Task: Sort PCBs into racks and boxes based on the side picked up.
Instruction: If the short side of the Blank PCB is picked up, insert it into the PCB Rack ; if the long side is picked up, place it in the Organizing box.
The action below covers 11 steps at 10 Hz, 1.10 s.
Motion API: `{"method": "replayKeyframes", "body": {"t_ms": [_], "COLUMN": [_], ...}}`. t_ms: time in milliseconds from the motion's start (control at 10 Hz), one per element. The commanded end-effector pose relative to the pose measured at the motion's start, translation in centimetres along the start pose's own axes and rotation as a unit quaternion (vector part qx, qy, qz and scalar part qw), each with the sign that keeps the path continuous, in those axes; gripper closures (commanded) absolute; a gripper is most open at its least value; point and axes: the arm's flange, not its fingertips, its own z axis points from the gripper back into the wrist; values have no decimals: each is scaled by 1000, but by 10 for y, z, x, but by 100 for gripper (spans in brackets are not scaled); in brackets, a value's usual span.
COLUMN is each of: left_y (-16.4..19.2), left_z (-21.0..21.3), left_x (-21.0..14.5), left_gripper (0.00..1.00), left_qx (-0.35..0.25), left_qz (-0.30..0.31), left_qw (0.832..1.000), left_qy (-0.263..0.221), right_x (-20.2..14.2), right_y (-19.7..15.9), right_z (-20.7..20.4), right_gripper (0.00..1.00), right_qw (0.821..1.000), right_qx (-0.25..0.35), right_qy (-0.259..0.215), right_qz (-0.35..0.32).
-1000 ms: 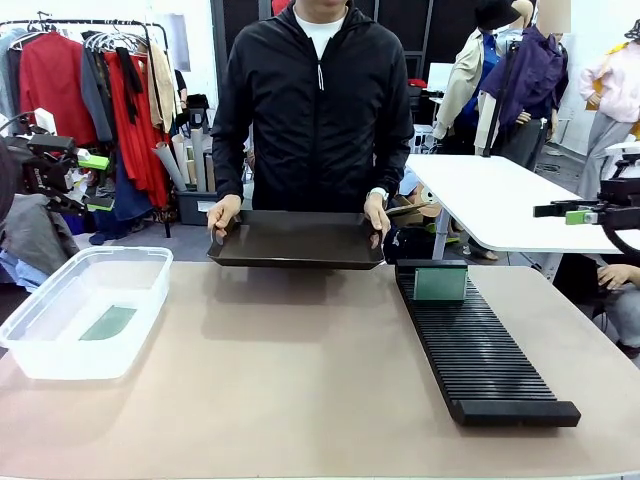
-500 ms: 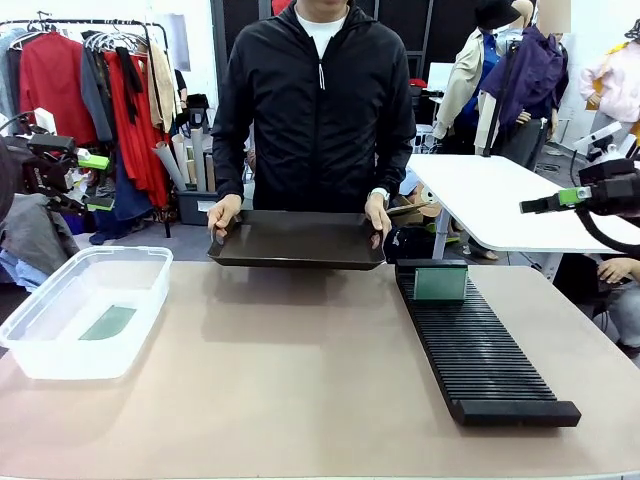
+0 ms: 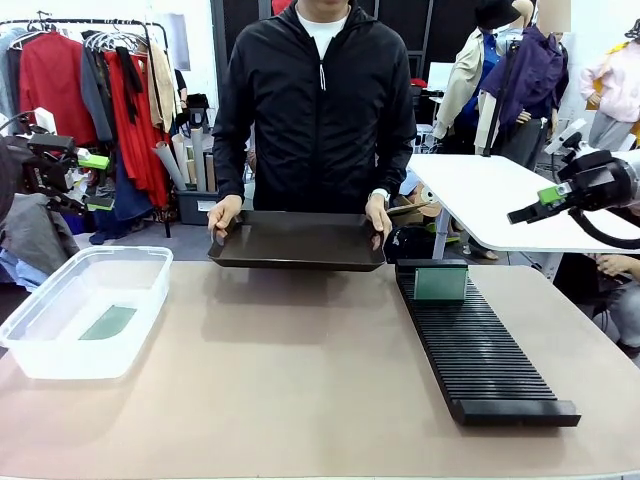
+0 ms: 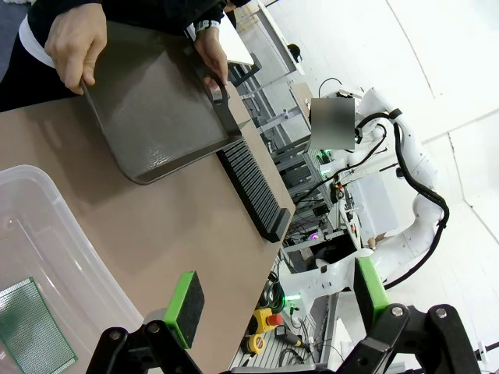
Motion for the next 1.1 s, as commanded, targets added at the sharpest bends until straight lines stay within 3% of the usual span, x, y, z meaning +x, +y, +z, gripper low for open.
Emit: {"method": "replayKeyframes", "body": {"t_ms": [0,200,300,1000], "left_y": [-2,-2,-2,-2], "left_z": [1,1,1,1], "left_x": [0,0,0,0], "left_gripper": [0,0,0,0], "left_qx": [-2,-2,-2,-2], "left_qz": [-5,-5,-5,-5], "left_qw": [1000,1000,1000,1000], "left_qy": [-4,-4,-4,-4], "right_x": [2,1,-1,-1], "right_y": [1,-4,-3,-3], "right_z": [-8,-6,-4,-4], "right_gripper": [0,0,0,0], "right_qw": [999,998,1000,1000], "right_qx": [-5,15,4,4], "right_qy": [-7,-33,-3,-3], "right_qz": [-37,-42,-24,-24]}}
